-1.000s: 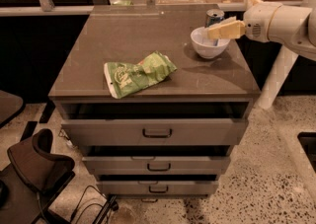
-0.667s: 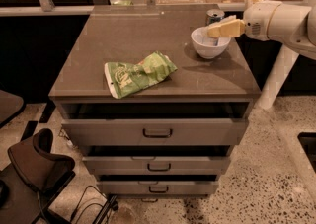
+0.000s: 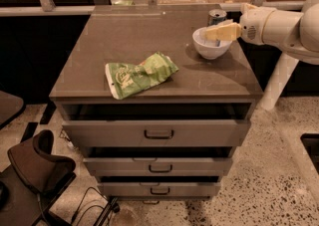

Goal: Pick redbull can from white bowl and place on counter

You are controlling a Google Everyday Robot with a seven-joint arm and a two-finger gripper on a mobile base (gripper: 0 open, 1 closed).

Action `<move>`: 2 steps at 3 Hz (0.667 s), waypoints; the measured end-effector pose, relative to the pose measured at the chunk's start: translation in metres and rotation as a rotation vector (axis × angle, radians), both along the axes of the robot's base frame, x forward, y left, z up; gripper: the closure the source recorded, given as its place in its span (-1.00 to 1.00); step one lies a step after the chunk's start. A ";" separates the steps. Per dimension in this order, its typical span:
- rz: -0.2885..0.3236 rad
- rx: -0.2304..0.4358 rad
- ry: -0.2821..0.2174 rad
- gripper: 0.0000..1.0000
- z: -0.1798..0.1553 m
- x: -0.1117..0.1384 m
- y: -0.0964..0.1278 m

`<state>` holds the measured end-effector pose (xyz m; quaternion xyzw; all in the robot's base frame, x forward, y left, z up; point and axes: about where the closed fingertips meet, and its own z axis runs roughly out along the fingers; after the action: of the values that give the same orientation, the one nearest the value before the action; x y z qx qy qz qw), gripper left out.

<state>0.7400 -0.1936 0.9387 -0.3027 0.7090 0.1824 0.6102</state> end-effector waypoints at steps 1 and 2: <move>0.003 0.059 0.014 -0.99 -0.015 0.008 0.008; 0.016 0.093 0.003 -0.57 -0.022 0.015 0.017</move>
Offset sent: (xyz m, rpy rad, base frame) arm 0.0213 0.0200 -0.0291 0.1318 -0.0116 0.0220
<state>0.7549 -0.1764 0.9166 -0.2794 0.6982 0.2207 0.6211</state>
